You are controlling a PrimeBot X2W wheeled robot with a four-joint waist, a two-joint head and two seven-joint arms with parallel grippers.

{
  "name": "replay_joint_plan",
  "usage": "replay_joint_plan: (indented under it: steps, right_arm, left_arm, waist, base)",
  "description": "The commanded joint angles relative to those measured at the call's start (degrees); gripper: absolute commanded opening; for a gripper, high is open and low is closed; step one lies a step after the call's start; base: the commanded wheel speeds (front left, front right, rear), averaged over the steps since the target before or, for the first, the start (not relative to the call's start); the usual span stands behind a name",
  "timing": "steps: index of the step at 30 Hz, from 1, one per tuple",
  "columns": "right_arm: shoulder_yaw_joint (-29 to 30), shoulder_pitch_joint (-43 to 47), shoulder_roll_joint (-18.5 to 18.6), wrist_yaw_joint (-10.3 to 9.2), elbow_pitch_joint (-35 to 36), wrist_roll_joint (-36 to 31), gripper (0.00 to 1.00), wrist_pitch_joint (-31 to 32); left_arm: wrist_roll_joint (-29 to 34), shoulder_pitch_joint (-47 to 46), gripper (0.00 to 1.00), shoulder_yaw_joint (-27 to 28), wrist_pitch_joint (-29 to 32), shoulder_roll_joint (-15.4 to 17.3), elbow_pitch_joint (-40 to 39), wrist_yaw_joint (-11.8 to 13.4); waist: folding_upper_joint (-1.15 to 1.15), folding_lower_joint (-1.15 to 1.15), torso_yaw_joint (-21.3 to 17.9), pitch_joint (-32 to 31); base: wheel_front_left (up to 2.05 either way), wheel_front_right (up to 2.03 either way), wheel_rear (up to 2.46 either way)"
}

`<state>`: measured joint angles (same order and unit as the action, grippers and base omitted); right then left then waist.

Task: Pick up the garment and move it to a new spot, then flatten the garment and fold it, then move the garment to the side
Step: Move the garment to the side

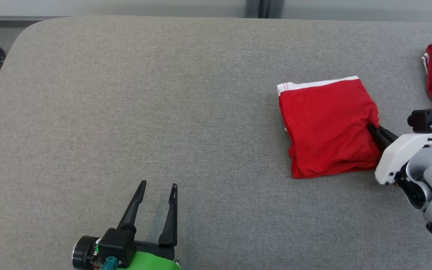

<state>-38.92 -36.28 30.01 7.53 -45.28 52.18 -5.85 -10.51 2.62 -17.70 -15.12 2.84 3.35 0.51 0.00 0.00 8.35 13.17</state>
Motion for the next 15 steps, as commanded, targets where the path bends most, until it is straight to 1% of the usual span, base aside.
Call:
replay_joint_plan:
  steps: [1, 4, 7, 11, 15]
  right_arm:
    - [-0.4, -1.5, 1.0, -0.08, -0.2, -0.1, 0.00, -0.7]
    - [-1.3, -4.0, 3.3, -0.08, -0.5, -0.6, 0.00, -1.7]
    - [-1.7, -6.4, 5.2, -0.08, -0.8, -1.2, 0.00, -3.1]
    - [-1.8, -10.0, 7.7, -0.08, -1.8, -2.4, 0.00, -5.2]
    - [-1.2, -14.0, 10.0, -0.08, -2.9, -4.2, 0.00, -7.1]
  left_arm:
    - [0.2, -1.0, 1.00, 0.4, 0.0, 0.1, -0.2, -0.1]
    - [0.9, -2.0, 1.00, 1.0, 0.0, 0.1, -0.3, -0.5]
    - [1.6, -3.1, 1.00, 1.3, 0.0, 0.1, -0.3, -1.0]
    - [2.5, -4.9, 1.00, 1.7, 0.0, 0.1, -0.3, -1.7]
    - [3.2, -6.4, 1.00, 2.1, 0.0, 0.1, -0.1, -2.5]
  waist:
    - [0.00, 0.00, -2.8, 1.4]
    - [0.00, 0.00, -5.7, 3.3]
    - [0.00, 0.00, -7.7, 5.1]
    - [0.00, 0.00, -9.8, 7.5]
    - [0.00, 0.00, -11.0, 10.0]
  base:
    - [0.00, 0.00, 0.00]
    - [0.00, 0.00, 0.00]
    - [0.00, 0.00, 0.00]
    - [0.00, 0.00, 0.00]
    - [0.00, 0.00, 0.00]
